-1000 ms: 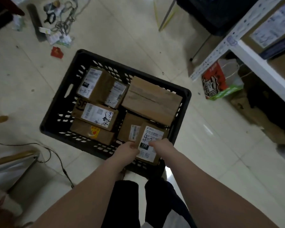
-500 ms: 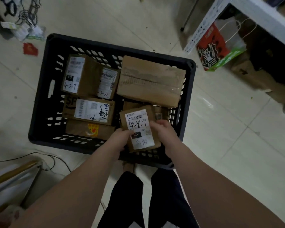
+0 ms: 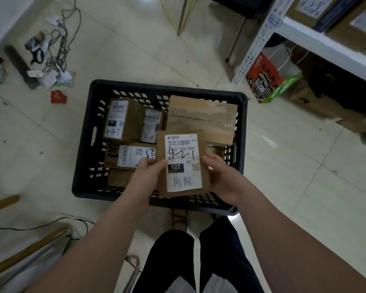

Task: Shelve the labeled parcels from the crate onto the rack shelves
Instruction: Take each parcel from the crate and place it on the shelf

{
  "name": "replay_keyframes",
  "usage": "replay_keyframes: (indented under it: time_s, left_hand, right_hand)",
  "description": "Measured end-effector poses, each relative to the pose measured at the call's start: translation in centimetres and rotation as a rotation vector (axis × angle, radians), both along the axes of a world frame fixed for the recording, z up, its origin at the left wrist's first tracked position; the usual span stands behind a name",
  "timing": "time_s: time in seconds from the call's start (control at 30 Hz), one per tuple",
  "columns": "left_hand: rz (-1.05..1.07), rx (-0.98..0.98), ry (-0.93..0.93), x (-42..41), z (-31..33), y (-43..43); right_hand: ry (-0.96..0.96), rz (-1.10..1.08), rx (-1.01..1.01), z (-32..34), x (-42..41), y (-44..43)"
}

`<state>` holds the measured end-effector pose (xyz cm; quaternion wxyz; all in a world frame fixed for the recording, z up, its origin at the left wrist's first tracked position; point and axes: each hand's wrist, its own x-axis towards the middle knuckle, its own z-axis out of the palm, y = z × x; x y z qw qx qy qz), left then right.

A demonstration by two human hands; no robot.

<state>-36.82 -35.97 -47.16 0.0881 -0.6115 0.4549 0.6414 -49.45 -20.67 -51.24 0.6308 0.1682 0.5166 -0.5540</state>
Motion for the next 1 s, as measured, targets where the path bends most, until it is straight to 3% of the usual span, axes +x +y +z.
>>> replay_keyframes:
  time_s: [0.17, 0.5, 0.73, 1.0]
  left_hand:
    - [-0.111, 0.001, 0.182, -1.3, 5.1, -0.9]
    - [-0.232, 0.044, 0.508, -2.8, 14.9, 2.5]
    - [-0.301, -0.029, 0.622, -5.1, 19.8, 3.9]
    - [-0.385, -0.077, 0.733, -5.9, 22.7, 7.4]
  right_hand:
    - [-0.047, -0.139, -0.097, 2.9, 2.0, 1.4]
    - [0.210, -0.222, -0.221, 13.7, -0.2, 4.0]
    - [0.400, -0.231, -0.276, 20.2, -0.4, 7.0]
    - [0.649, -0.268, -0.202, 24.4, 1.8, 9.9]
